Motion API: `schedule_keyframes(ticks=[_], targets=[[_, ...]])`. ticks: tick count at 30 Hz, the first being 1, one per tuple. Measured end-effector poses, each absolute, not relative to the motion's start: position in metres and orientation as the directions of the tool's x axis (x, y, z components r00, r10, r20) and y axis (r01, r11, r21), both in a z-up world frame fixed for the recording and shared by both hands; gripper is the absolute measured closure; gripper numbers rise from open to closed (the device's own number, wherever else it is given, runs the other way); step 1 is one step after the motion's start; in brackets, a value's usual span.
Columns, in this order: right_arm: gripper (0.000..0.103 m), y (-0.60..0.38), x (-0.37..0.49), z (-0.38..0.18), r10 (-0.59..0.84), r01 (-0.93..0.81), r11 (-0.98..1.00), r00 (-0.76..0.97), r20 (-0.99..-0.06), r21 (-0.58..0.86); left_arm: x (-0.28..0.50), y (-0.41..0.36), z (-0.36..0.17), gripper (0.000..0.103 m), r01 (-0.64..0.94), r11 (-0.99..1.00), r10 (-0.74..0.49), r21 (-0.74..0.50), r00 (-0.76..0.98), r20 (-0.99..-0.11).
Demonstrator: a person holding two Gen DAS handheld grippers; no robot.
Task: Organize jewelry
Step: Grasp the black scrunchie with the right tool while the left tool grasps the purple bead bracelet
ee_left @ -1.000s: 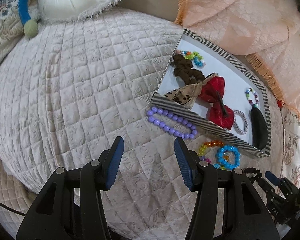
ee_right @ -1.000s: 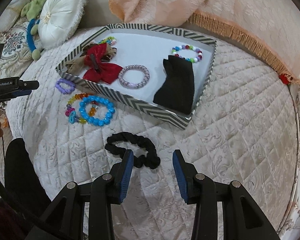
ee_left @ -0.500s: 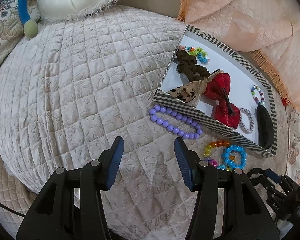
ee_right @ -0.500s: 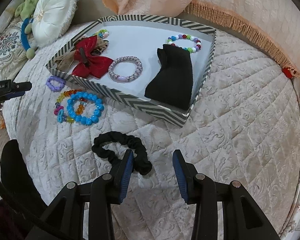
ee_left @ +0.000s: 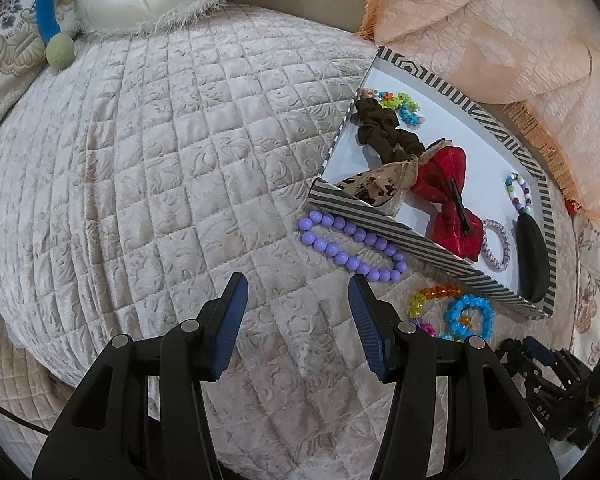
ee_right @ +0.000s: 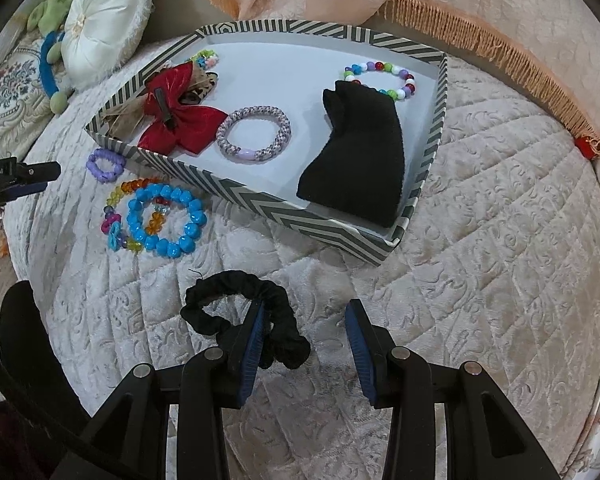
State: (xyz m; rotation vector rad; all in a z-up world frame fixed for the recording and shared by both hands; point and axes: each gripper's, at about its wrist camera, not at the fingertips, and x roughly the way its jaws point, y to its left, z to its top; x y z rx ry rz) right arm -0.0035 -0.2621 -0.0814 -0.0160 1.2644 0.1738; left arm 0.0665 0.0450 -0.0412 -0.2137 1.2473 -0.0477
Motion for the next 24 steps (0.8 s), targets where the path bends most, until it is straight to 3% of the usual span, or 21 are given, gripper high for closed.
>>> schedule_keyframes(ticks=[14,24], targets=[[0.063,-0.261,0.0,-0.084,0.13,-0.159,0.983,0.282,-0.951,0.087,0.088,0.054,-0.061,0.046,-0.178,0.939,-0.236,-0.293,0.285,-0.929],[0.06,-0.263,0.005,-0.086,0.143,-0.183,0.979,0.278,-0.95,0.094,0.109,0.04,-0.079,0.045,-0.227,0.931,-0.225,-0.286,0.262,-0.938]])
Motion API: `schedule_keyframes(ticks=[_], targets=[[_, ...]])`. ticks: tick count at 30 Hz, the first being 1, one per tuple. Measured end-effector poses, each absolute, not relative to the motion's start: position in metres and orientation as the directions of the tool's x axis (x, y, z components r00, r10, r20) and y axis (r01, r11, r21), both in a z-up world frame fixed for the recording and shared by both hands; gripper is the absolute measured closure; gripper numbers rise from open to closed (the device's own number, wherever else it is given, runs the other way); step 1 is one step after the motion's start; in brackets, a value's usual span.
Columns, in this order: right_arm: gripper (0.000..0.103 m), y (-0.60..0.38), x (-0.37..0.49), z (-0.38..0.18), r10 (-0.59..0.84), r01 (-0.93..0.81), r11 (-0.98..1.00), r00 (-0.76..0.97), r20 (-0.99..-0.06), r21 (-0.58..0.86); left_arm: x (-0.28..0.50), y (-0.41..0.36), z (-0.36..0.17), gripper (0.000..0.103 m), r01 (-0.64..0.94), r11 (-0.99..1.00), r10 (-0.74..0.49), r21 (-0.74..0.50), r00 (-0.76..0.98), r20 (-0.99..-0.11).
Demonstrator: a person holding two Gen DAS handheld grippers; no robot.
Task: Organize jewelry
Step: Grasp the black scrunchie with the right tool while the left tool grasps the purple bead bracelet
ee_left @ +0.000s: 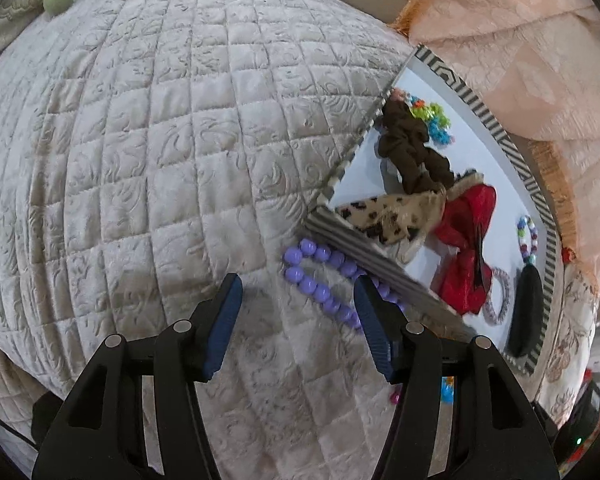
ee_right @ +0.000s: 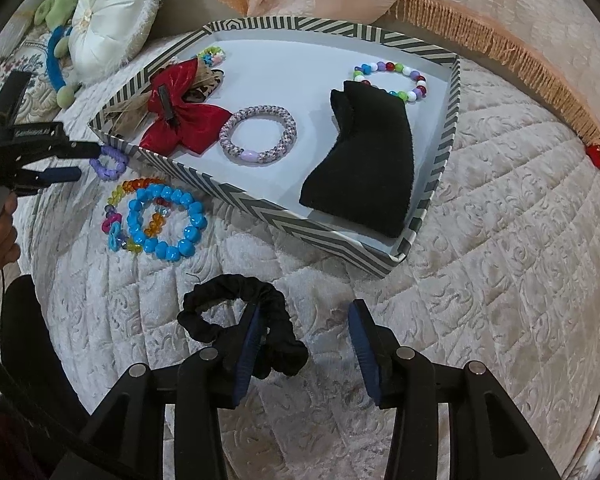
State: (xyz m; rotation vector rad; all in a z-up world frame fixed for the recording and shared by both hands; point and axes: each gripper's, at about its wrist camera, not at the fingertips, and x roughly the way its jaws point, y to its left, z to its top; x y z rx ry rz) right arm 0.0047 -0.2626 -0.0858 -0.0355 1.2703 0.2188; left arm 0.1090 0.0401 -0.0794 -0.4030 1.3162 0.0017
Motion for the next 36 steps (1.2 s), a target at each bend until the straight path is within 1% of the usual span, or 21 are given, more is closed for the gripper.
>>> schedule_keyframes(ticks=[4,7,8,9,10,12,13,14,15,17,23,36], targets=[[0.058,-0.263,0.007,-0.087,0.153,-0.209,0.973,0.276,-0.949,0.096,0.114,0.036,-0.083,0.045,-0.244,0.93,-0.205,-0.273,0.271,-0.94],[0.058,-0.261,0.005,-0.087,0.153,-0.247,0.966,0.284,-0.947,0.082,0.114,0.029,-0.086,0.046,-0.22,0.944,-0.18,-0.247,0.283,-0.942],[0.059,-0.262,0.005,-0.087,0.157,-0.248,0.965,0.283,-0.946,0.086,0.114,0.027,-0.086,0.05,-0.216,0.945,-0.179,-0.246,0.287,-0.941],[0.06,-0.262,0.005,-0.087,0.157,-0.242,0.966,0.283,-0.946,0.088,0.114,0.027,-0.087,0.06,-0.216,0.946,-0.175,-0.241,0.285,-0.942],[0.066,-0.263,0.005,-0.087,0.153,-0.239,0.967,0.284,-0.946,0.085,0.114,0.027,-0.087,0.066,-0.218,0.947,-0.17,-0.235,0.281,-0.945],[0.074,-0.262,0.002,-0.085,0.148,-0.244,0.967,0.292,-0.945,0.077,0.114,0.031,-0.088,0.083,-0.219,0.945,-0.18,-0.244,0.275,-0.944],[0.081,-0.261,0.001,-0.084,0.148,-0.248,0.966,0.293,-0.945,0.075,0.113,0.031,-0.089,0.086,-0.216,0.944,-0.186,-0.248,0.272,-0.944],[0.089,-0.26,-0.001,-0.082,0.147,-0.255,0.964,0.295,-0.944,0.07,0.112,0.035,-0.088,0.089,-0.212,0.944,-0.192,-0.252,0.27,-0.943],[0.092,-0.259,-0.003,-0.081,0.148,-0.262,0.963,0.297,-0.943,0.068,0.11,0.04,-0.087,0.093,-0.208,0.945,-0.194,-0.254,0.27,-0.943],[0.094,-0.257,-0.007,-0.077,0.15,-0.276,0.959,0.304,-0.941,0.064,0.107,0.045,-0.085,0.095,-0.198,0.944,-0.208,-0.264,0.267,-0.941],[0.095,-0.26,-0.018,-0.06,0.172,-0.272,0.959,0.342,-0.924,0.078,0.091,0.057,-0.068,0.095,-0.162,0.945,-0.234,-0.285,0.278,-0.932],[0.095,-0.257,-0.028,-0.014,0.201,-0.29,0.954,0.414,-0.888,0.081,0.06,0.055,0.008,0.095,-0.037,0.95,-0.274,-0.31,0.376,-0.885]])
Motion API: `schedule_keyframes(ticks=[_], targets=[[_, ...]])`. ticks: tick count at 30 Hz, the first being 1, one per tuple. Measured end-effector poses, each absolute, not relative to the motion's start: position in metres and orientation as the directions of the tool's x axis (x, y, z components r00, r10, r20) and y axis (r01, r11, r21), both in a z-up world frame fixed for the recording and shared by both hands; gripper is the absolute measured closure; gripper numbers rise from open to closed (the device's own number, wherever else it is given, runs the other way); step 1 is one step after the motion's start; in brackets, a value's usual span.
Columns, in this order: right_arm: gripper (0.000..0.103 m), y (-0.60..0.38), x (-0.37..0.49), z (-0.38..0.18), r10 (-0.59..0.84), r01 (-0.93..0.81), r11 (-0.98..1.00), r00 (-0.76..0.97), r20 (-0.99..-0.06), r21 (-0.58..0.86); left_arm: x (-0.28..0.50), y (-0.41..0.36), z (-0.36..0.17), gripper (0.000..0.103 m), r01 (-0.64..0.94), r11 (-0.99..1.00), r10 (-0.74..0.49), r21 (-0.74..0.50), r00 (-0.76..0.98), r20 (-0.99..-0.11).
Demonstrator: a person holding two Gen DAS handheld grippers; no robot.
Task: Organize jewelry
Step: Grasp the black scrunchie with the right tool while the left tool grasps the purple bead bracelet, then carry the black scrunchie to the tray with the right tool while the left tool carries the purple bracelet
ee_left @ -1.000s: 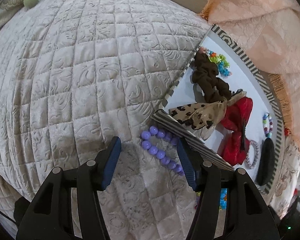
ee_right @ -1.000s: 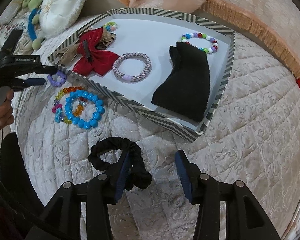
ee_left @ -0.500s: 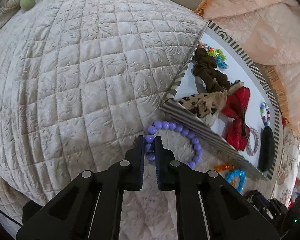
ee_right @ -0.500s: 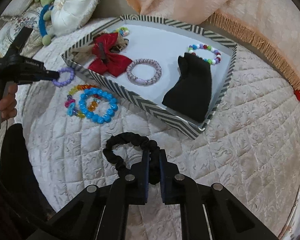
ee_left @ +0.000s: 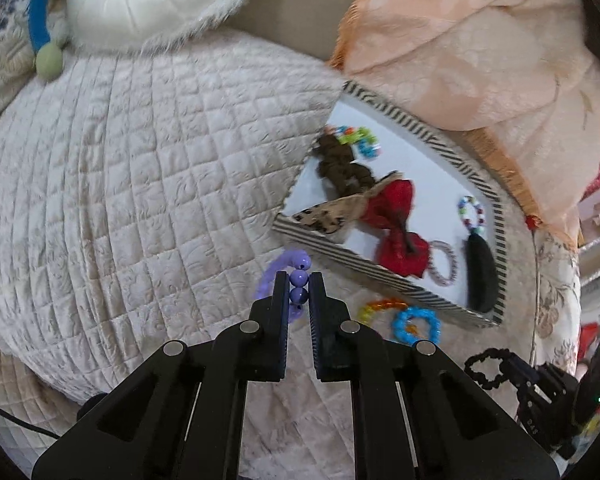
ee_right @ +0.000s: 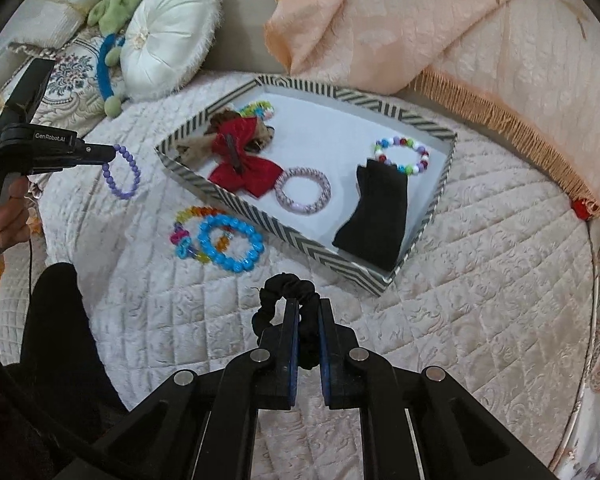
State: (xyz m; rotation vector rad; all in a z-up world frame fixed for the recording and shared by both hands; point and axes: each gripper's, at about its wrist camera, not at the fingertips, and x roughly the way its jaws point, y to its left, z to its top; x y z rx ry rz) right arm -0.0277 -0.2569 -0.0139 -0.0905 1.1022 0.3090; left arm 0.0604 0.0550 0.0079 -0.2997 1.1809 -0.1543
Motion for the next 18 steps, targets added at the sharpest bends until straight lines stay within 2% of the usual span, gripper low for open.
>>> schedule_keyframes(ticks=[9,18], targets=[[0.095,-0.253,-0.025,0.012,0.209,-0.301,0.951,0.454,-0.866,0.072,0.061,0.037,0.037,0.095,-0.002,0.953,-0.276,-0.304,0.416,-0.866],[0.095,-0.263,-0.009,0.028,0.203,-0.276,0.958,0.482,-0.853,0.072,0.069,0.016,0.055,0.095,0.05,0.97,-0.235,-0.239,0.454,-0.859]])
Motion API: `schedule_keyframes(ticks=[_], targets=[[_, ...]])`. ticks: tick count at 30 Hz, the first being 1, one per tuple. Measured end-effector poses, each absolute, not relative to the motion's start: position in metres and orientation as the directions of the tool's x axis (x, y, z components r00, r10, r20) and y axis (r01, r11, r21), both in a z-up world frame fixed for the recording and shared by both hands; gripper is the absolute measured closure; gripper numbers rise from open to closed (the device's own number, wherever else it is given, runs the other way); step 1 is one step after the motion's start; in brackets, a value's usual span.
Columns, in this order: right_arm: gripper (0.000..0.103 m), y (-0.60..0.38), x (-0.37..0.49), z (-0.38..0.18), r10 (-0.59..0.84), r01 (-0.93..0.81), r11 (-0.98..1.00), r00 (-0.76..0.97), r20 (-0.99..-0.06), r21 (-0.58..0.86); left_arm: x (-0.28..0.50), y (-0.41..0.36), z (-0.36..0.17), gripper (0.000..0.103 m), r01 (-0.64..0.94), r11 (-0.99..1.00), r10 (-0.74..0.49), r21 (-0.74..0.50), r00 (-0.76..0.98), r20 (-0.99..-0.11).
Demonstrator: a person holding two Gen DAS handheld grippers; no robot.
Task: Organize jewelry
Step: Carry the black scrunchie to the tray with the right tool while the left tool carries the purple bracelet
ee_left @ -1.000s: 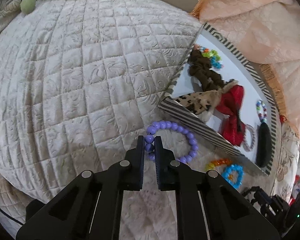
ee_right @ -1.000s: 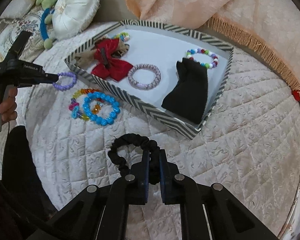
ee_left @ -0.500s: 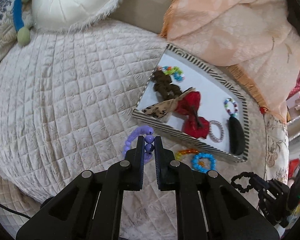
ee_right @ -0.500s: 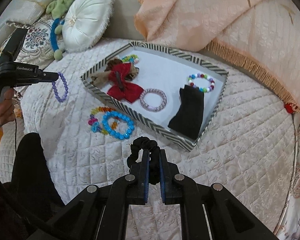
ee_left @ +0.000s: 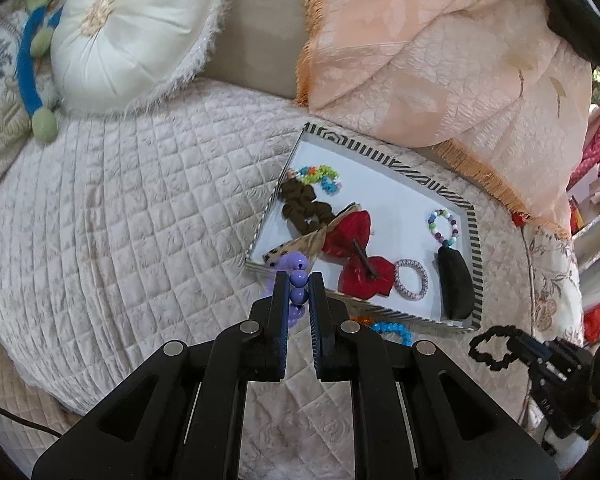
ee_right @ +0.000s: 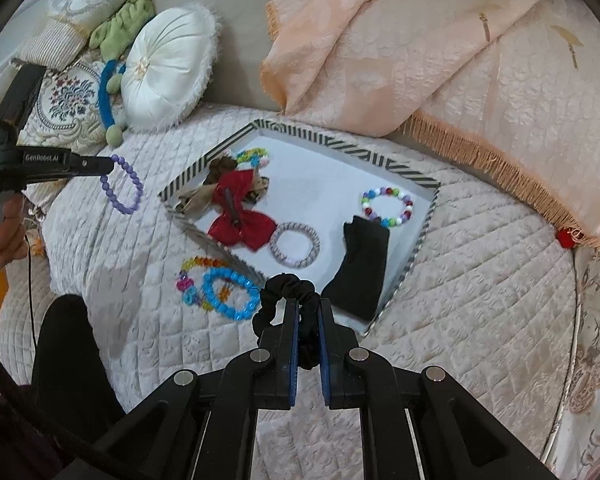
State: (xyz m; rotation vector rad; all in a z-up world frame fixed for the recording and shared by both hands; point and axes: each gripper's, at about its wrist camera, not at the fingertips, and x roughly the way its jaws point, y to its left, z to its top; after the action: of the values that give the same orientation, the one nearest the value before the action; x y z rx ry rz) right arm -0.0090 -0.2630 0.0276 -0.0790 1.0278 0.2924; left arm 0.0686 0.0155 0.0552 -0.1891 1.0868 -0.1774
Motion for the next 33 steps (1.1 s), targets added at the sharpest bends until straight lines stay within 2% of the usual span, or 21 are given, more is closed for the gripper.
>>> schedule_keyframes(ticks=[15,33], targets=[[0.095,-0.276,0.029,0.032,0.212,-0.228,0.968,0.505,-0.837,0.107,0.093,-0.034,0.064,0.095,0.136,0.982,-0.182,-0.133,0.482,-0.857],[0.095,-0.29,0.081,0.011,0.21,-0.174,0.975,0.495,-0.843,0.141,0.138,-0.079,0.065,0.095,0.164,0.983,-0.154,-0.083,0.49,-0.858]])
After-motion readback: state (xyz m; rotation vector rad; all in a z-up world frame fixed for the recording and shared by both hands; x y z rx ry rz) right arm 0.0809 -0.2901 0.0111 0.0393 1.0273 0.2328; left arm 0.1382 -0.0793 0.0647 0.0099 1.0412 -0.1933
